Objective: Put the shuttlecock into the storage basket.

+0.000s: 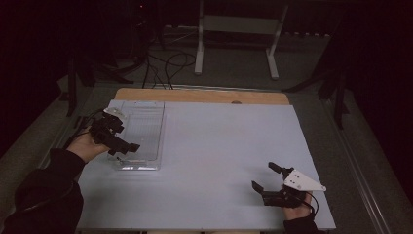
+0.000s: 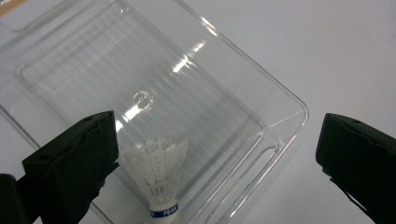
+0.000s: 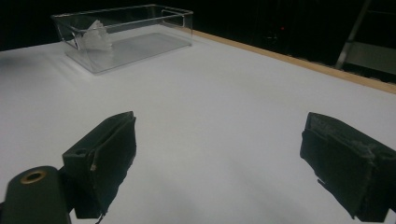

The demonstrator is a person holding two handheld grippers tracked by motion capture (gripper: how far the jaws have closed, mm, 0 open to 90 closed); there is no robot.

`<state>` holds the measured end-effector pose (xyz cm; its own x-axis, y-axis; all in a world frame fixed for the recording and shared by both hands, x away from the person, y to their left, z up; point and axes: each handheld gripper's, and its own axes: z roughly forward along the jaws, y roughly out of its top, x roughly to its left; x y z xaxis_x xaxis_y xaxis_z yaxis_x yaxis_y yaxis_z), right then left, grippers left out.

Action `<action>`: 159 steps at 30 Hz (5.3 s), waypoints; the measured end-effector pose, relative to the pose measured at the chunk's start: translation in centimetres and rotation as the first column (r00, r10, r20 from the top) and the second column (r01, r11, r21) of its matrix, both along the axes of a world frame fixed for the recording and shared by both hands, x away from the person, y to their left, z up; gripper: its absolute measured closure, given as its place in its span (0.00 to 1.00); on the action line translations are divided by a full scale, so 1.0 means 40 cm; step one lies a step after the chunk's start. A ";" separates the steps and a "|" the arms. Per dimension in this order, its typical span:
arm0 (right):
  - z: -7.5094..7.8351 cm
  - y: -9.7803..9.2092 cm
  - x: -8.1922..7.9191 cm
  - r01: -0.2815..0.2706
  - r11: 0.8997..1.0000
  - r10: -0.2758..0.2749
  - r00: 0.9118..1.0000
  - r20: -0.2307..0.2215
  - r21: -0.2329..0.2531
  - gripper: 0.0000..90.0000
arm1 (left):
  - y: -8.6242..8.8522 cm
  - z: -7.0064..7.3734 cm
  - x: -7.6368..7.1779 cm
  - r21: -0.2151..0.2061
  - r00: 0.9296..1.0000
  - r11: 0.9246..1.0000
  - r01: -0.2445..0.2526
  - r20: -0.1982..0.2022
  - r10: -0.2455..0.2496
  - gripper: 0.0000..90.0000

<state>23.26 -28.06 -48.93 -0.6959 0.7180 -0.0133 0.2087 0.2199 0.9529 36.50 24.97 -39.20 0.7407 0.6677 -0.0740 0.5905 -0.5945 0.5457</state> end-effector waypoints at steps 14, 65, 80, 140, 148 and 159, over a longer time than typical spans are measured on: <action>0.000 0.001 0.000 -0.001 1.000 0.001 1.000 0.000 0.001 0.12 | -0.050 0.008 -0.012 -0.151 0.993 0.987 0.046 0.111 -0.029 0.00; -0.001 -0.002 0.001 -0.006 1.000 0.006 1.000 -0.004 0.007 0.12 | -0.312 -0.060 -0.090 -0.271 0.948 0.928 0.254 0.261 -0.183 0.00; 0.000 -0.002 0.001 -0.008 1.000 0.008 1.000 -0.007 0.004 0.12 | -0.369 -0.109 -0.127 -0.292 0.938 0.904 0.313 0.245 -0.245 0.00; -0.003 0.002 0.001 -0.009 1.000 0.009 1.000 -0.014 -0.009 0.12 | -0.139 -0.277 -0.253 -0.257 0.959 0.930 0.263 0.178 -0.222 0.00; -0.004 0.003 0.001 -0.008 1.000 0.008 1.000 -0.017 -0.007 0.12 | -0.093 -0.283 -0.270 -0.292 0.974 0.938 0.186 0.180 -0.137 0.00; -0.005 0.003 0.000 -0.008 1.000 0.008 1.000 -0.018 -0.009 0.12 | -0.084 -0.294 -0.277 -0.328 0.981 0.934 0.140 0.175 -0.086 0.00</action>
<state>23.27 -27.96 -49.14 -0.7018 0.7123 -0.0071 0.2240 0.2302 0.9470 25.42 21.59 -50.96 0.8302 0.5346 -0.1581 0.4220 -0.4174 0.8048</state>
